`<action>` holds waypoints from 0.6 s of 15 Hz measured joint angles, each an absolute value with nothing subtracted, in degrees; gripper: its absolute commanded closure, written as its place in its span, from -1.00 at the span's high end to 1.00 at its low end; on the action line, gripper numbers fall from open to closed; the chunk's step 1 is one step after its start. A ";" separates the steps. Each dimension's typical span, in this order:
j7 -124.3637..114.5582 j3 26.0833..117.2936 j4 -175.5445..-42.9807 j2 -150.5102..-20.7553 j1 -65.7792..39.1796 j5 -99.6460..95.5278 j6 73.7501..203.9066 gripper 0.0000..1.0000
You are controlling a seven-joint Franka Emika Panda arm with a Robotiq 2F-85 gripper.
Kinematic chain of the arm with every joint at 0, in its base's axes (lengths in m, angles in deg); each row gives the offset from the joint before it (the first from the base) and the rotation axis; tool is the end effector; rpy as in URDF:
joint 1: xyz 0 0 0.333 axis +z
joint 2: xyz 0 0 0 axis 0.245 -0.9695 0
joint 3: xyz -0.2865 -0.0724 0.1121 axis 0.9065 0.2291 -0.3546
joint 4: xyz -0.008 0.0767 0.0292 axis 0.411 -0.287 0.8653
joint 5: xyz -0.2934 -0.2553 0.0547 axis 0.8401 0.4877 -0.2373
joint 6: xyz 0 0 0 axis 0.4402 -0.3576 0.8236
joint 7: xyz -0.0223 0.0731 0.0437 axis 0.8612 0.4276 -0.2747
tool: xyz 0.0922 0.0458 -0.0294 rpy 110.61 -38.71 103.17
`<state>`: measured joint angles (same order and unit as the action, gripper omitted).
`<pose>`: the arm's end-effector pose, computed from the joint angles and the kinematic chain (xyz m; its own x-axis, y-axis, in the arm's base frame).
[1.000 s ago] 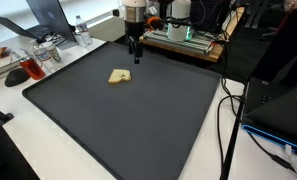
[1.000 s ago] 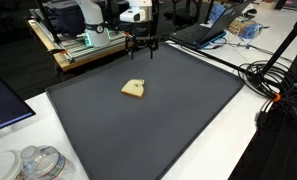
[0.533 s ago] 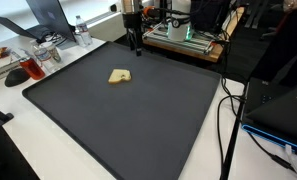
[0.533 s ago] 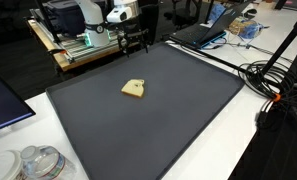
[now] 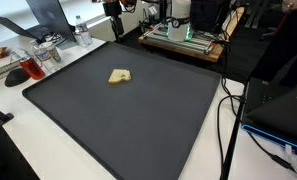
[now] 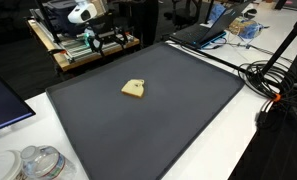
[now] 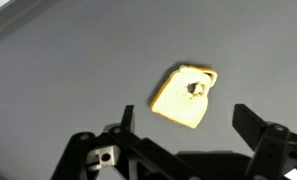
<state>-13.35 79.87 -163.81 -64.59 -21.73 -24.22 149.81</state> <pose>0.4222 -0.1543 0.2975 0.8504 -0.5249 0.0355 -0.5065 -0.8351 -0.2147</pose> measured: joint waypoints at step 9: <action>-21.96 81.49 -146.62 -78.26 -25.26 -24.30 136.02 1.00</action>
